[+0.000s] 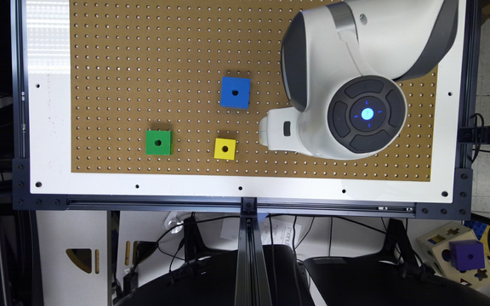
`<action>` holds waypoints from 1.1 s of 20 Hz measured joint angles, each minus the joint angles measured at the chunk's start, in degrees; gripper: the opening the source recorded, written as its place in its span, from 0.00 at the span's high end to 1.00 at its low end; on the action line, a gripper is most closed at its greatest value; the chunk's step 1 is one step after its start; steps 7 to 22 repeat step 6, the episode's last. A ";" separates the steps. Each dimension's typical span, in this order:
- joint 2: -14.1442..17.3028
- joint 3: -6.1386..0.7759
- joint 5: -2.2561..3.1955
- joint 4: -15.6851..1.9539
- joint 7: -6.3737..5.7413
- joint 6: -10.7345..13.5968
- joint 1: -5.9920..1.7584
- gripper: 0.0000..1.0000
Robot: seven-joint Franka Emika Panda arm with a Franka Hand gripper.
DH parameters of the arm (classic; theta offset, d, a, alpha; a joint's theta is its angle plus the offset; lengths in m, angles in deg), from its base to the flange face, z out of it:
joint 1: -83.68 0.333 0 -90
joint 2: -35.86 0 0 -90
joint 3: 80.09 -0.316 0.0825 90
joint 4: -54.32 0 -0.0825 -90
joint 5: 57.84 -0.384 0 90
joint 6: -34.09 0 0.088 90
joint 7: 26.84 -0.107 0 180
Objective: Pick up pink block.
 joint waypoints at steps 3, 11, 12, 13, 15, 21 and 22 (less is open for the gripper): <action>-1.92 -0.03 0.00 0.00 -0.11 1.90 0.00 1.00; -2.77 -0.06 0.00 0.01 -0.24 2.87 0.01 1.00; -2.77 -0.06 0.00 0.01 -0.24 2.87 0.01 1.00; -2.77 -0.06 0.00 0.01 -0.24 2.87 0.01 1.00; -2.77 -0.06 0.00 0.01 -0.24 2.87 0.01 1.00; -2.77 -0.06 0.00 0.01 -0.24 2.87 0.01 1.00; -2.77 -0.06 0.00 0.01 -0.24 2.87 0.01 1.00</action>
